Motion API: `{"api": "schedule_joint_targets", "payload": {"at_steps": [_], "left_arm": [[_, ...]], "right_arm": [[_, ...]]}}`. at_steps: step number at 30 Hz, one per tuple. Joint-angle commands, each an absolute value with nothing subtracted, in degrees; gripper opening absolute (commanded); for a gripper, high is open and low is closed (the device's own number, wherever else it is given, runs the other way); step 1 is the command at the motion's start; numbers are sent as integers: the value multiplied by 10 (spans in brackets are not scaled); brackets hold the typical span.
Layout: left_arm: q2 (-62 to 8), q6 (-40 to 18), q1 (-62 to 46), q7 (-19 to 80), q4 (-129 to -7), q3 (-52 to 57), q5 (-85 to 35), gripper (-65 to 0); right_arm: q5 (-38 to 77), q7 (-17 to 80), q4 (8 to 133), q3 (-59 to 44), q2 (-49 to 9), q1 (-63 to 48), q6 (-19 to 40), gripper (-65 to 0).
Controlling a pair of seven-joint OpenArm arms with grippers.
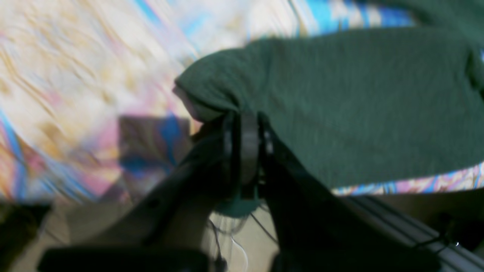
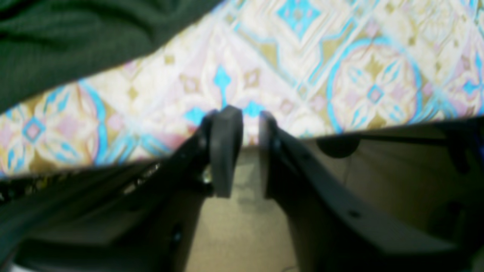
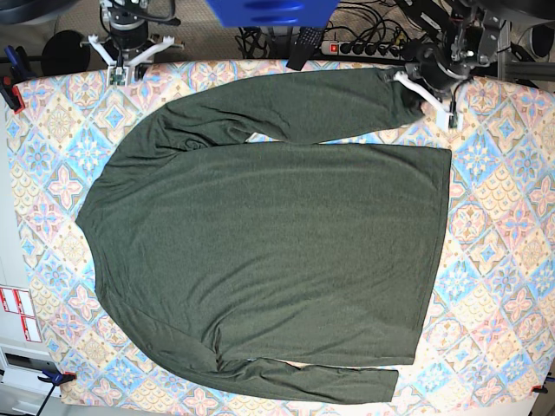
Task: Fold the T-shirt properly
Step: 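Move the right gripper to the other shoulder corner and grasp it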
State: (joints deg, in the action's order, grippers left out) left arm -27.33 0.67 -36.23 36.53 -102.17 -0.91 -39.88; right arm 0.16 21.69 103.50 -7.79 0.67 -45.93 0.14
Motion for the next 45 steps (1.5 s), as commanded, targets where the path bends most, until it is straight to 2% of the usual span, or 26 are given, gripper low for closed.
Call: {"api": "schedule_joint_targets", "payload": {"at_steps": [1, 6, 12, 18, 23, 26, 28, 31, 37, 45], "left_arm": [[-279, 0, -365, 354, -1042, -7, -403, -650], [-279, 1, -365, 354, -1044, -7, -403, -650], [-279, 1, -364, 354, -1044, -7, -403, -650], [-279, 1, -364, 354, -1043, -7, -403, -650], [-279, 1, -364, 354, -1041, -7, -403, -650], [-279, 1, -364, 355, -1041, -7, -402, -650], [-279, 1, -364, 355, -1041, -7, -402, -650], [-279, 1, -364, 355, -1040, -7, -402, -650], [-279, 1, -364, 356, -1040, -7, -402, -650], [-278, 1, -364, 358, -1040, -7, -402, -650]], "right_arm": [[1, 204, 1044, -80, 4, -458, 1, -493], [1, 207, 1044, -80, 4, -427, 1, -478], [1, 320, 1043, -80, 4, -353, 1, -477], [2, 349, 1039, -80, 4, -278, 1, -475], [4, 385, 1033, -115, 7, -241, 1, -389], [45, 408, 1024, -160, 6, -233, 1, -329], [92, 412, 1014, -181, 4, -220, 1, -312], [170, 418, 982, -212, 2, -197, 1, -314], [255, 420, 922, -227, -40, -195, 2, -314], [266, 422, 865, -227, -44, -156, 2, -312]]}}
